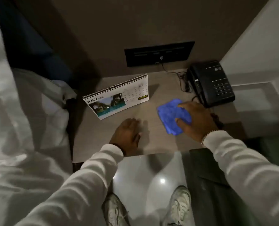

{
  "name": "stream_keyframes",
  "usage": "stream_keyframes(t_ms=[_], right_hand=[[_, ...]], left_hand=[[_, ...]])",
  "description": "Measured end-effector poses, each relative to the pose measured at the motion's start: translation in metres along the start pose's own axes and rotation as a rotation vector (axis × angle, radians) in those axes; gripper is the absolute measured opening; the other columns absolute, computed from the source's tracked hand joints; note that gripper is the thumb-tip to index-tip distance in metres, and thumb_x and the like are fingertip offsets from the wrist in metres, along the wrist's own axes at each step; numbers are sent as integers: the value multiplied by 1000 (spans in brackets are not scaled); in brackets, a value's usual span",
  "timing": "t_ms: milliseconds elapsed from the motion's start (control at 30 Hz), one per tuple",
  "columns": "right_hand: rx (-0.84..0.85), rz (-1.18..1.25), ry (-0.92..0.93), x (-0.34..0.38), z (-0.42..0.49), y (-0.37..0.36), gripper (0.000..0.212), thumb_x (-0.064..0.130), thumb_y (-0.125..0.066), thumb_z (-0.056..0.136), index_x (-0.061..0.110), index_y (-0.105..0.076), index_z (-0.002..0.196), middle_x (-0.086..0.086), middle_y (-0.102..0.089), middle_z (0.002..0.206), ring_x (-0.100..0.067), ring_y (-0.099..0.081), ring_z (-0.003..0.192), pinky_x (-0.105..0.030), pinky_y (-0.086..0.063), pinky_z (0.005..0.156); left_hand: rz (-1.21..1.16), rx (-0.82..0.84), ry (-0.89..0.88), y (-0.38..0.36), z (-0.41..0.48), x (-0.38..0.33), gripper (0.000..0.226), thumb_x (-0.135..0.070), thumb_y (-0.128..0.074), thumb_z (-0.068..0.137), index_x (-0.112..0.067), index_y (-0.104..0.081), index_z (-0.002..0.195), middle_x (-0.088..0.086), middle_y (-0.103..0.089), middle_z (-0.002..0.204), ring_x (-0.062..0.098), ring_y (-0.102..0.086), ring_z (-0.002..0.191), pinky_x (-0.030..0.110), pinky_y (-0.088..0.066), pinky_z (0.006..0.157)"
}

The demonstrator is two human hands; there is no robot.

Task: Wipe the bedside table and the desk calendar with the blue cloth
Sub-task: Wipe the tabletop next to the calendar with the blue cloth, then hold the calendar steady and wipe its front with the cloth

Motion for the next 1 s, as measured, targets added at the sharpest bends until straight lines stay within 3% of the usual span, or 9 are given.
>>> stream_keyframes(t_ms=[67,200,367,500,667,767,833,900,1000], right_hand=[[-49,-36,42,-10,4,-26,46,33,-65,77,12,-59,118,-15,-58,125,-36,-53,115,-44,-42,98],[-87,-207,57,-26,8,-74,53,44,-67,80,18,-58,125,-17,-44,143,-41,-41,129,-52,-38,101],[-107,-391,9,-39,14,-109,62,60,-46,87,37,-33,143,-11,-19,159,-48,-22,138,-60,-27,105],[-206,-378,-18,-36,15,-114,53,46,-49,84,31,-46,135,-15,-33,153,-52,-38,124,-59,-36,92],[-221,-280,-51,-20,23,-104,42,15,-75,72,12,-67,113,-25,-54,135,-51,-55,91,-55,-50,77],[-224,-127,-135,-1,18,-93,41,1,-72,71,9,-69,111,-26,-56,132,-51,-57,89,-56,-52,79],[-276,-47,-138,19,5,-91,43,-4,-69,70,8,-69,111,-28,-60,127,-51,-61,88,-55,-53,81],[-327,47,-140,44,-11,-90,42,-4,-67,71,7,-69,111,-27,-61,125,-50,-63,93,-54,-52,87],[-396,208,-156,79,-20,-92,42,-4,-67,75,7,-67,115,-24,-59,130,-48,-61,100,-49,-49,94]], left_hand=[[66,-74,-31,-26,6,16,50,-28,-51,88,1,-56,129,25,-55,136,43,-52,126,49,-43,105],[273,-145,-26,-70,7,41,54,-35,-47,92,-12,-45,141,19,-39,155,39,-33,145,58,-23,119],[398,-217,-52,-88,10,54,62,-46,-27,96,-21,-24,153,10,-23,164,31,-19,153,54,-12,121],[412,-184,-37,-89,12,53,68,-53,-16,96,-23,-11,156,7,-11,167,29,-7,155,52,-3,123],[272,-41,-55,-63,10,47,72,-53,-27,97,-22,-2,157,2,10,166,23,17,152,48,8,124],[55,-79,-271,-15,-6,33,67,-47,-33,98,-19,-12,154,-5,1,161,17,10,152,40,-6,126],[26,-189,-413,20,-20,26,57,-44,-34,98,-18,-34,149,-1,-16,162,17,-6,154,32,-12,125],[52,-239,-463,54,-26,25,54,-41,-37,98,-12,-49,141,7,-29,161,23,-16,154,38,-20,124],[160,-265,-524,98,-14,30,54,-37,-39,96,-8,-48,141,13,-35,158,36,-22,151,55,-26,119]])
Point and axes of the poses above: each hand's wrist, its own z-axis towards the middle knuckle, its own y-axis out of the back of the hand, x = y × z, the point moved 1 cm from there along z, towards the middle knuckle
